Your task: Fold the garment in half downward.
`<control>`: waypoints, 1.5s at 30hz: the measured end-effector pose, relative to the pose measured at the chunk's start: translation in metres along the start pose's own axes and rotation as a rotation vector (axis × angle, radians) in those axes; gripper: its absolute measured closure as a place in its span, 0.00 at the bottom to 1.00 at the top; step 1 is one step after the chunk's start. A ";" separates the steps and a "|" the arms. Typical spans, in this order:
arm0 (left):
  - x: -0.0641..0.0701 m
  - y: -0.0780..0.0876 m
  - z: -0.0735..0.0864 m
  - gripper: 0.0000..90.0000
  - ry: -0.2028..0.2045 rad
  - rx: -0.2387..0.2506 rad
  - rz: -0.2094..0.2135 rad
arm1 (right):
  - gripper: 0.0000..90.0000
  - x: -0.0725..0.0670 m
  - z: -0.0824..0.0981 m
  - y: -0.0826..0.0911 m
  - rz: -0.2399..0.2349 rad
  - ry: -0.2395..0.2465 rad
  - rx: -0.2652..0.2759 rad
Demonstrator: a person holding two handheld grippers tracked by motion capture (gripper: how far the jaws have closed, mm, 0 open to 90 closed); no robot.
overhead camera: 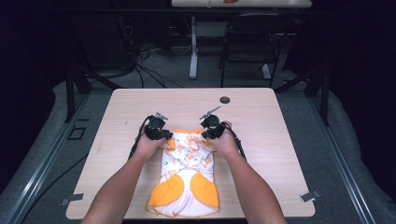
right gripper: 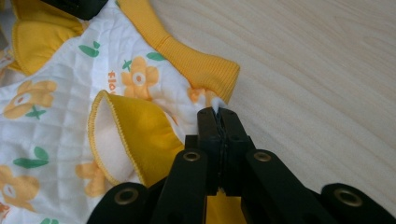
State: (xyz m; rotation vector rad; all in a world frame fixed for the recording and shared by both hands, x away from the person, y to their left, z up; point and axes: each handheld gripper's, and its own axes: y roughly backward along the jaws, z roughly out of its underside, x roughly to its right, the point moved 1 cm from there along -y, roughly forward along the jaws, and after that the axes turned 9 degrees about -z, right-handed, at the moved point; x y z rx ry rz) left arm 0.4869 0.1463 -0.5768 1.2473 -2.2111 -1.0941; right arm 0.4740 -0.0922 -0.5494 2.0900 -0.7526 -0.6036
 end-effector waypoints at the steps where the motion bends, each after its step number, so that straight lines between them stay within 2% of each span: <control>1: 0.001 0.001 -0.001 0.89 -0.009 -0.009 -0.002 | 0.99 0.000 0.000 0.000 -0.001 0.001 0.000; 2: 0.002 0.001 -0.001 0.92 -0.014 -0.015 -0.008 | 0.99 0.000 0.000 0.001 0.000 0.008 -0.008; 6: 0.005 0.008 -0.003 0.99 -0.016 -0.019 -0.012 | 0.99 -0.001 0.001 0.002 -0.010 -0.001 0.024; 15: 0.001 0.031 -0.011 0.99 -0.003 0.057 -0.003 | 0.99 0.003 0.000 0.015 -0.023 0.004 0.061; 16: 0.001 0.033 -0.011 1.00 -0.007 0.060 -0.002 | 0.99 0.004 0.000 0.016 -0.028 -0.007 0.085; 27: 0.001 0.052 -0.024 1.00 -0.023 0.113 0.001 | 0.99 0.005 -0.002 0.029 -0.023 -0.007 0.111; 28: 0.001 0.055 -0.027 1.00 -0.033 0.116 -0.001 | 0.99 0.006 -0.003 0.031 -0.020 -0.012 0.127; 29: 0.001 0.056 -0.028 1.00 -0.037 0.119 -0.001 | 0.99 0.006 -0.004 0.032 -0.019 -0.009 0.121; 38: -0.002 0.072 -0.040 1.00 -0.049 0.159 -0.020 | 0.99 0.001 -0.019 0.052 0.012 0.045 0.142; 45: -0.005 0.088 -0.049 1.00 -0.055 0.199 -0.034 | 0.99 -0.010 -0.035 0.069 0.070 0.127 0.147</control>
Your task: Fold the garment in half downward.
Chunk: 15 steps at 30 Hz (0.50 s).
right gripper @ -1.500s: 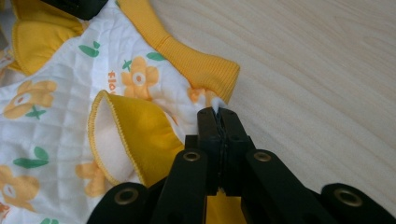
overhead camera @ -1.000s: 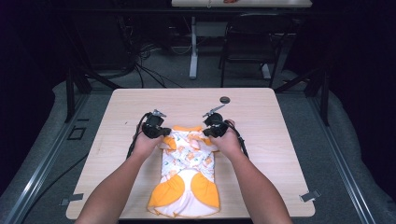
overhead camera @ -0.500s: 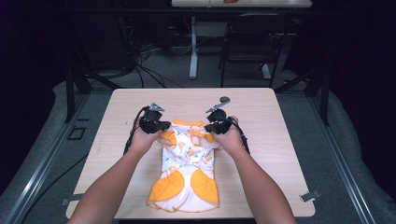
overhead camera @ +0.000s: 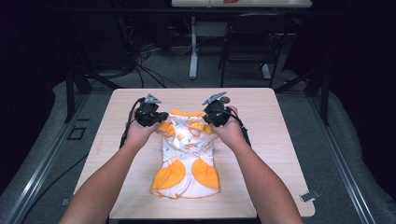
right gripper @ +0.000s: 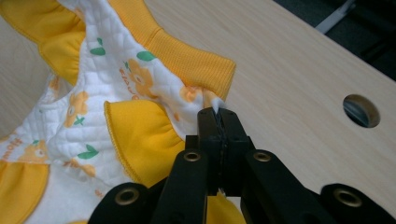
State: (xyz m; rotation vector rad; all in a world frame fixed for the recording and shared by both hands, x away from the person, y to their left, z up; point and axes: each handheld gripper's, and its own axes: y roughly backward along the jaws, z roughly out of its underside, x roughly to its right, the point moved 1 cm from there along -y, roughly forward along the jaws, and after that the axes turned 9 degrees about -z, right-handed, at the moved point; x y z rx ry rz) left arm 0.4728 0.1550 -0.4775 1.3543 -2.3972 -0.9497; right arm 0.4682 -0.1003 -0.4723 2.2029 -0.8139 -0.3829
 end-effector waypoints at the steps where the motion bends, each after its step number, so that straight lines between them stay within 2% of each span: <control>1: -0.001 0.006 -0.004 1.00 -0.004 0.014 -0.003 | 0.99 -0.001 -0.003 0.003 0.007 0.017 0.002; 3: 0.000 0.011 -0.006 1.00 -0.012 0.028 -0.003 | 0.99 -0.003 -0.005 0.007 0.007 0.031 0.010; 6: 0.004 0.017 -0.004 1.00 -0.044 0.039 0.007 | 0.99 -0.007 -0.004 0.012 0.007 0.060 0.011; 15: 0.014 0.029 0.017 1.00 -0.059 0.056 0.055 | 0.99 -0.017 0.012 0.022 -0.015 0.101 0.021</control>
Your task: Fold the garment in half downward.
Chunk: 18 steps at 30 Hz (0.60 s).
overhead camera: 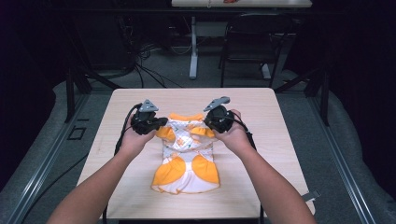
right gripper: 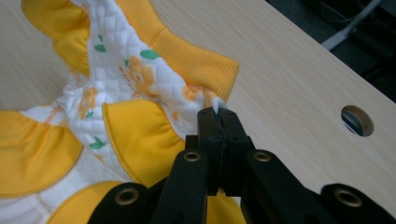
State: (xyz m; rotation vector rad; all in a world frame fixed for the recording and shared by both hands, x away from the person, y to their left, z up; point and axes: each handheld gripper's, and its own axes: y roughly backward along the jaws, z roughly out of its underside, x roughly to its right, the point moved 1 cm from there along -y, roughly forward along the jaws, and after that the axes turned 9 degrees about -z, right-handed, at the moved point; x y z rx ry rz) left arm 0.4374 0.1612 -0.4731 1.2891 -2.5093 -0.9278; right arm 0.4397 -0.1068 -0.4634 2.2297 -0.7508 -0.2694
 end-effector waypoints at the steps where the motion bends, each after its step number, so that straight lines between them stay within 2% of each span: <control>1: 0.001 0.002 0.002 1.00 0.002 0.003 0.002 | 0.99 -0.002 0.002 0.001 -0.008 0.005 0.003; 8: 0.010 0.013 0.012 1.00 -0.011 0.011 0.021 | 0.99 -0.017 0.013 0.008 -0.023 0.033 0.003; 10: 0.014 0.017 0.015 1.00 -0.019 0.011 0.029 | 0.99 -0.021 0.015 0.009 -0.021 0.055 -0.020; 13: 0.019 0.020 0.021 1.00 -0.028 0.011 0.041 | 0.99 -0.026 0.019 0.011 -0.030 0.054 -0.016; 18: 0.025 0.024 0.033 0.99 -0.032 0.002 0.066 | 0.99 -0.032 0.027 0.010 -0.041 0.067 -0.043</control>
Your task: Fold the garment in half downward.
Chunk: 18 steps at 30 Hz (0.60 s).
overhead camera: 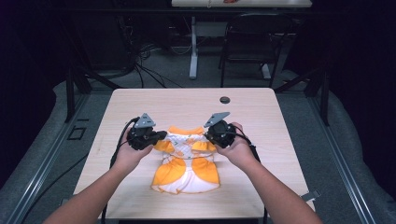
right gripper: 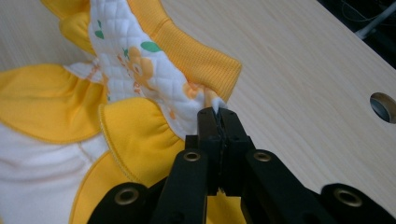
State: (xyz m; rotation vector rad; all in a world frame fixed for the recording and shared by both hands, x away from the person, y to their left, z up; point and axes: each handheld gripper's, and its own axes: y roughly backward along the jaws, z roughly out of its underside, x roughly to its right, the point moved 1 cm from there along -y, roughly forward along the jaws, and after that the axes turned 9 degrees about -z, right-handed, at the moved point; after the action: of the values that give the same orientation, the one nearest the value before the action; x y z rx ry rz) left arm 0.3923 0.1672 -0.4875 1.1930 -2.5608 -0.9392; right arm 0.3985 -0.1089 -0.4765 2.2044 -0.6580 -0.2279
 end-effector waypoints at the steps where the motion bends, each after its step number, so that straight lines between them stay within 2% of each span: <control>1: 0.001 0.000 0.002 0.99 -0.001 -0.004 0.003 | 0.99 -0.004 0.003 0.000 -0.002 0.006 0.000; 8: 0.010 0.004 0.015 0.99 -0.009 -0.017 0.020 | 0.99 -0.016 0.014 -0.005 -0.020 -0.003 -0.011; 11: 0.014 0.005 0.024 0.99 -0.002 -0.023 0.034 | 0.99 -0.023 0.019 -0.006 -0.028 0.011 -0.033; 18: 0.021 0.006 0.036 0.99 0.013 -0.031 0.063 | 0.99 -0.032 0.028 -0.006 -0.047 -0.002 -0.029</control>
State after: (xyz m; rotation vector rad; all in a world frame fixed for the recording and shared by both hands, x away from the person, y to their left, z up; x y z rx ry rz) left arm 0.3601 0.1716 -0.5151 1.0999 -2.5486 -0.9502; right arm 0.3635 -0.1075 -0.5014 2.1936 -0.6014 -0.2624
